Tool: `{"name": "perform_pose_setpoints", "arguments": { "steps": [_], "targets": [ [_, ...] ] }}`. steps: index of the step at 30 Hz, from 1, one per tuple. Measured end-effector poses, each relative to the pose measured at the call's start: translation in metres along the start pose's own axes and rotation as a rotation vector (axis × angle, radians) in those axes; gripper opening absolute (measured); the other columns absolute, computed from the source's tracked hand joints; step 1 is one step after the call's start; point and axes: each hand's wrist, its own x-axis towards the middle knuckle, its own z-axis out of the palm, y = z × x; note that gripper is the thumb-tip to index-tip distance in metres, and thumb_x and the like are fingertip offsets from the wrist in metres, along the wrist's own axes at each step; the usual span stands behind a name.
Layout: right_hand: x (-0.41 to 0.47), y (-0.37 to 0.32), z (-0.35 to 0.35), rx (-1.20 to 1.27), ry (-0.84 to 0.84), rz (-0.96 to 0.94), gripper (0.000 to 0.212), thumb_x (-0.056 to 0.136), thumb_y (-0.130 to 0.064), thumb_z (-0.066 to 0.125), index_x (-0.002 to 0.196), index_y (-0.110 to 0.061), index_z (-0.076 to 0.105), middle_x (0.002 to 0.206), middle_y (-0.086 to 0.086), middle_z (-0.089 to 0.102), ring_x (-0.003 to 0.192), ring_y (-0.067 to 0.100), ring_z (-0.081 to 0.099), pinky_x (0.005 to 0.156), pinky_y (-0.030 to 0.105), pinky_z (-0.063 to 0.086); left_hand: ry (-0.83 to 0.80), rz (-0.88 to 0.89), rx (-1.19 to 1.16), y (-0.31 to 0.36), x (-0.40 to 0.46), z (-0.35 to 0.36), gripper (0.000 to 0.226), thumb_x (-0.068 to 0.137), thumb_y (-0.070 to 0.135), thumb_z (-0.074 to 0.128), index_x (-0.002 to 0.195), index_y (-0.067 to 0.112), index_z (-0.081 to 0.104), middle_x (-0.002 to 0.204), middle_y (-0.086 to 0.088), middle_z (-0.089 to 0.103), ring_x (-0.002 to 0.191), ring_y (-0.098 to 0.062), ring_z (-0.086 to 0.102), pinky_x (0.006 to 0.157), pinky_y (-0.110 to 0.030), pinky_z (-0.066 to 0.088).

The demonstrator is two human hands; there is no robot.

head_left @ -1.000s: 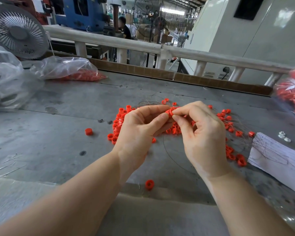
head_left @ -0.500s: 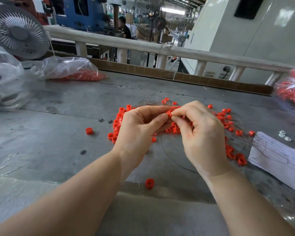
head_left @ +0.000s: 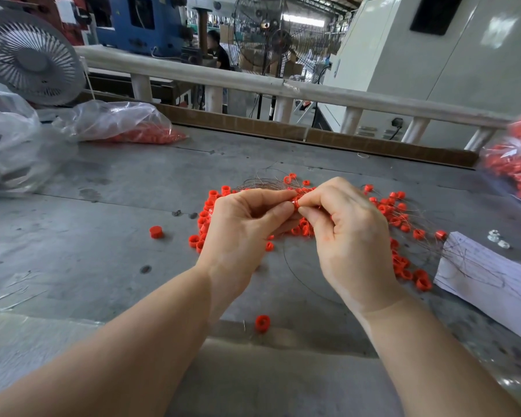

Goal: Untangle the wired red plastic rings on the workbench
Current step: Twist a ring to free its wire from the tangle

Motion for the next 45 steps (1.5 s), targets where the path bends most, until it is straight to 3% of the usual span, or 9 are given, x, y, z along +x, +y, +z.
{"name": "perform_pose_setpoints", "arguments": {
  "steps": [13, 18, 28, 34, 40, 45],
  "targets": [
    [-0.002, -0.002, 0.006, 0.043, 0.012, 0.052, 0.009, 0.084, 0.001, 0.06, 0.083, 0.001, 0.069, 0.081, 0.011, 0.064, 0.077, 0.029, 0.063, 0.069, 0.044, 0.052, -0.005, -0.146, -0.203, -0.004, 0.003, -0.001, 0.015, 0.083, 0.0, 0.056, 0.091, 0.002, 0.069, 0.078, -0.007, 0.073, 0.072, -0.013, 0.069, 0.07, -0.02, 0.056],
    [-0.003, -0.003, 0.006, 0.005, 0.033, 0.039, 0.01, 0.083, 0.001, 0.059, 0.082, 0.001, 0.069, 0.079, 0.012, 0.064, 0.075, 0.03, 0.063, 0.068, 0.043, 0.053, -0.002, -0.154, -0.216, -0.005, 0.003, -0.001, 0.013, 0.08, 0.003, 0.058, 0.085, 0.005, 0.07, 0.074, -0.005, 0.073, 0.066, -0.01, 0.068, 0.064, -0.016, 0.055],
    [-0.003, -0.006, 0.01, -0.114, 0.074, 0.027, 0.008, 0.081, 0.0, 0.061, 0.078, 0.0, 0.068, 0.075, 0.013, 0.063, 0.07, 0.032, 0.062, 0.062, 0.04, 0.052, 0.016, -0.175, -0.208, -0.004, 0.002, 0.001, 0.014, 0.083, -0.001, 0.056, 0.083, 0.005, 0.069, 0.071, -0.004, 0.072, 0.063, -0.009, 0.068, 0.066, -0.016, 0.056],
    [-0.004, -0.01, 0.011, -0.102, 0.047, 0.05, 0.005, 0.08, -0.003, 0.062, 0.08, 0.0, 0.066, 0.077, 0.012, 0.062, 0.072, 0.029, 0.06, 0.07, 0.033, 0.046, 0.012, -0.204, -0.257, -0.004, 0.002, 0.001, 0.015, 0.082, 0.002, 0.057, 0.092, 0.001, 0.068, 0.074, -0.008, 0.072, 0.066, -0.013, 0.069, 0.059, -0.017, 0.054],
    [-0.005, -0.013, 0.011, -0.141, 0.034, 0.081, 0.008, 0.074, -0.004, 0.066, 0.081, -0.001, 0.066, 0.077, 0.01, 0.061, 0.072, 0.028, 0.059, 0.071, 0.031, 0.045, 0.03, -0.247, -0.216, -0.006, 0.003, 0.0, 0.025, 0.08, 0.008, 0.06, 0.103, -0.001, 0.068, 0.086, -0.012, 0.07, 0.077, -0.017, 0.067, 0.07, -0.021, 0.057],
    [-0.005, -0.01, 0.011, -0.133, 0.033, 0.058, 0.007, 0.073, -0.002, 0.07, 0.078, 0.0, 0.067, 0.076, 0.011, 0.062, 0.069, 0.029, 0.059, 0.067, 0.034, 0.048, 0.029, -0.266, -0.198, -0.004, 0.003, -0.001, 0.026, 0.076, 0.008, 0.061, 0.099, -0.002, 0.068, 0.08, -0.011, 0.07, 0.071, -0.016, 0.067, 0.061, -0.02, 0.054]
  ]
}}
